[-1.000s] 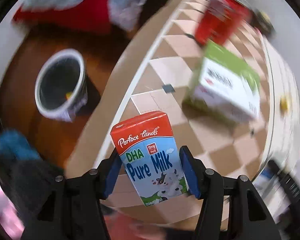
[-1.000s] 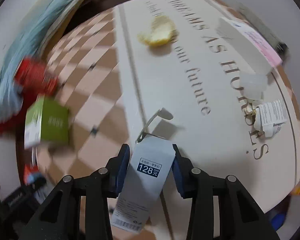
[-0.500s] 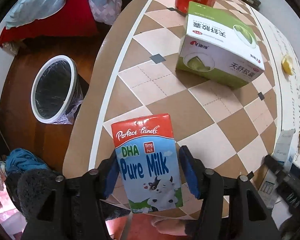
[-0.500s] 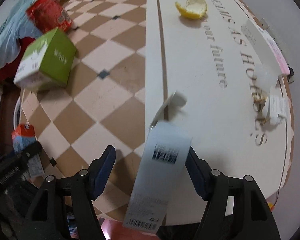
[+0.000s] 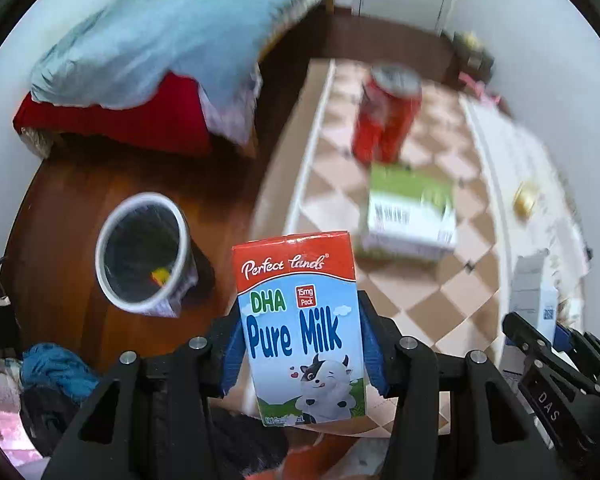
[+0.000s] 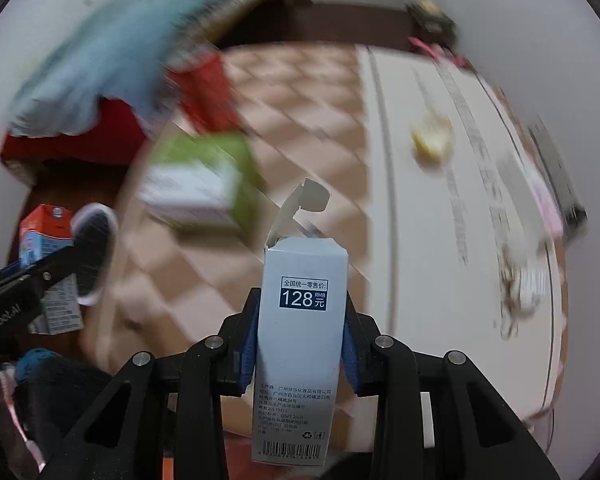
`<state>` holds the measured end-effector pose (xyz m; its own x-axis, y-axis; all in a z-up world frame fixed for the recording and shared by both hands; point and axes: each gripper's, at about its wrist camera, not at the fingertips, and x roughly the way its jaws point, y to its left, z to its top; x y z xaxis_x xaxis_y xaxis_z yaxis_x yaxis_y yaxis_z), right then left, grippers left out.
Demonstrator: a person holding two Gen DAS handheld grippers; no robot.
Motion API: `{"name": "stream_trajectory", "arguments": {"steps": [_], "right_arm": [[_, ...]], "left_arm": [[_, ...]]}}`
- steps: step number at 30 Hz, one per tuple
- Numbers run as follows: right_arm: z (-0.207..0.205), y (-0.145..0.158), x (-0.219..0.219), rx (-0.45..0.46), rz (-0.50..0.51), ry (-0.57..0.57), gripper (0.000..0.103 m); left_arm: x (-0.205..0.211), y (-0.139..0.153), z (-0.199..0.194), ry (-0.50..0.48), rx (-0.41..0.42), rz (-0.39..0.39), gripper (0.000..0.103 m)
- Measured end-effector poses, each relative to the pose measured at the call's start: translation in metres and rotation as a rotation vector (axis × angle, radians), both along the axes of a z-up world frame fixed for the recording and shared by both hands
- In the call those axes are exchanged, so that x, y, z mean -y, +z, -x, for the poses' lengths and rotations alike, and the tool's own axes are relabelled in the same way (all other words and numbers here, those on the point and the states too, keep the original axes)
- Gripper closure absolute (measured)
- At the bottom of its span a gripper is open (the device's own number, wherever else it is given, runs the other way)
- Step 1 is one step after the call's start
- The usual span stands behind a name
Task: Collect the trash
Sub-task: 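Carry the milk carton with left tool while right tool carries the white box to the bin, then open both tools over the bin to drop the carton and box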
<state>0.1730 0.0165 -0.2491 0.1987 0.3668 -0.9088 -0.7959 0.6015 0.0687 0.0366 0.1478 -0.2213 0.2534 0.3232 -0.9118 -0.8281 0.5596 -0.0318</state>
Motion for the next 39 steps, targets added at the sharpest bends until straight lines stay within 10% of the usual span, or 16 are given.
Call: {"name": "stream_trajectory", "arguments": {"steps": [12,22,34,36,39], "right_arm": [[0.103,0.064,-0.161,-0.078,-0.170,0.340,0.066],[0.195,-0.059,-0.323,-0.287,0.013,0.488,0.066],[0.239,-0.180,-0.414,-0.395,0.182,0.468,0.064],[0.241,-0.189,-0.423,-0.401,0.198,0.467,0.020],[0.239,-0.193,-0.425,-0.343,0.208,0.449,0.001]], "left_arm": [[-0.111,0.070,0.142,0.159,0.061,-0.104,0.057],[-0.246,-0.031,0.236,0.287,-0.009,0.104,0.057],[-0.334,-0.143,0.268,0.350,-0.007,0.386,0.048],[-0.338,-0.146,0.280,0.381,0.025,0.394,0.008],[-0.335,-0.149,0.299,0.438,0.020,0.377,0.002]]}}
